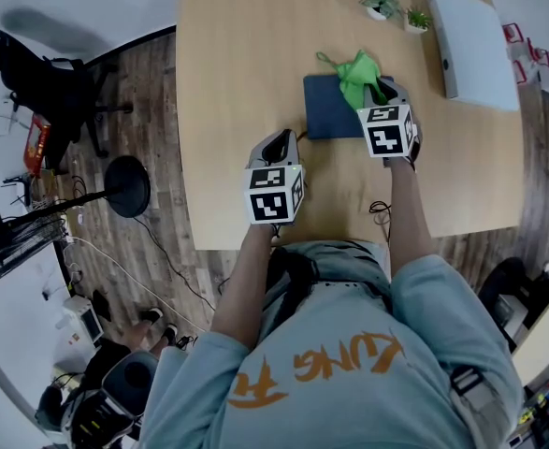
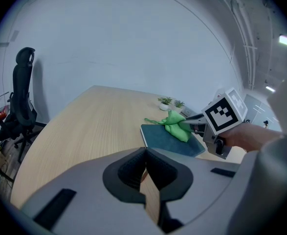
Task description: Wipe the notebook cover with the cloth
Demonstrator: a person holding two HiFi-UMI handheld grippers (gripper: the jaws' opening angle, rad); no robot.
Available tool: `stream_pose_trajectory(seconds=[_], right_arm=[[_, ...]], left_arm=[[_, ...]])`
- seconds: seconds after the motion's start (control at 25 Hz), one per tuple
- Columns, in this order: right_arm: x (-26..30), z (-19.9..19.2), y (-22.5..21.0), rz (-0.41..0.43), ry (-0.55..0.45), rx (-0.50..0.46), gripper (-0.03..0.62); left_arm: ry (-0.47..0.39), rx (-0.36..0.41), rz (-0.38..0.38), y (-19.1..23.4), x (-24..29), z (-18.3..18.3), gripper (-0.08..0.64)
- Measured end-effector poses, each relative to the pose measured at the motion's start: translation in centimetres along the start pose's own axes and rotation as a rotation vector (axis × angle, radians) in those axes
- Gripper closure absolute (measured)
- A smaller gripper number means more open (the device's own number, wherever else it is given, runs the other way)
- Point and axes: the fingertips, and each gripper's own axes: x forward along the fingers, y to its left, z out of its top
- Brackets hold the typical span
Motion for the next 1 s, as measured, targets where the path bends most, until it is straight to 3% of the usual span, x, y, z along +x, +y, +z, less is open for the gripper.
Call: stream_pose_trajectory(seconds=[0.64,0.8,1.0], right_arm=[[-2.0,-4.5,-7.7,-0.163,0.042,0.172,0.543],[-4.4,-3.1,-8.6,-0.211,-0.049,0.220,0.543],[-7.8,0.2,-7.2,-0.189,-0.193,0.256,0.543]], left_arm=[[-0.023,0.010,0.001,-0.4,-0.6,0.2,0.540],[-0.062,0.009,-0.003,-0.9,-1.2,1.2,0.540],[-0.159,-0.004,-0.025,-1.4,-2.9,3.5,0.541]])
